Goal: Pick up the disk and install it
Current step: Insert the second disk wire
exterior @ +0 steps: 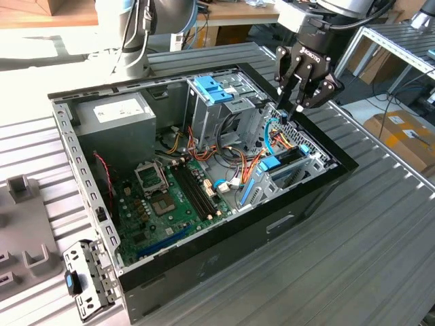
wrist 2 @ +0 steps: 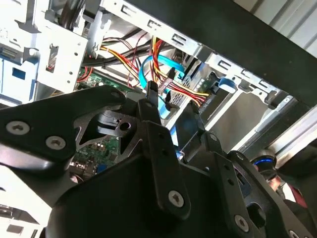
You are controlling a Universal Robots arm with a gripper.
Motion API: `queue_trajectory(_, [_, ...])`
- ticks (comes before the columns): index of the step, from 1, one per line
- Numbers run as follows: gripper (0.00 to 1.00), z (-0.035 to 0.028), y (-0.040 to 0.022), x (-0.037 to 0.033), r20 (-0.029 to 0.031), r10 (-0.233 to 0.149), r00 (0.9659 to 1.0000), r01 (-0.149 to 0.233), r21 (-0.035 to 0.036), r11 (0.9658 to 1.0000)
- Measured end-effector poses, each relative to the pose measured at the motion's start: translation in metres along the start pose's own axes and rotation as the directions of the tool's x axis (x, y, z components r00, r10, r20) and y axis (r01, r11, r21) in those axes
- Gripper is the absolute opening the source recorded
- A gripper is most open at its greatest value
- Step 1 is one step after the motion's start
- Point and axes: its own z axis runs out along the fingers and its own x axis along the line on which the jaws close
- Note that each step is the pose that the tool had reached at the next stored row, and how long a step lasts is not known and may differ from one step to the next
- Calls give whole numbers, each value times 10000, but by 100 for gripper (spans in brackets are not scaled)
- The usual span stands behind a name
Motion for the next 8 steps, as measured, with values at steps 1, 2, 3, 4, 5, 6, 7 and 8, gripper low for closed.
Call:
queue_trajectory(1, [42,4,10,0,-7,1,10000,-1,0,10000])
queue_trajectory(2, [42,10,14,0,-13,2,10000,-2,1,10000])
queue_trajectory(3, [42,19,14,-1,-28,2,10000,-2,2,10000])
queue_trajectory(4, [42,31,13,-2,-38,2,10000,-2,3,10000])
queue_trajectory(5, [42,42,13,-3,-58,4,10000,-4,4,10000])
queue_trajectory(6, [42,56,14,-4,-84,8,10000,-8,6,10000])
queue_trajectory(7, [42,72,13,-7,-156,14,9999,-14,10,10000])
queue_trajectory(8, [42,76,13,-8,-254,23,9997,-22,17,10000])
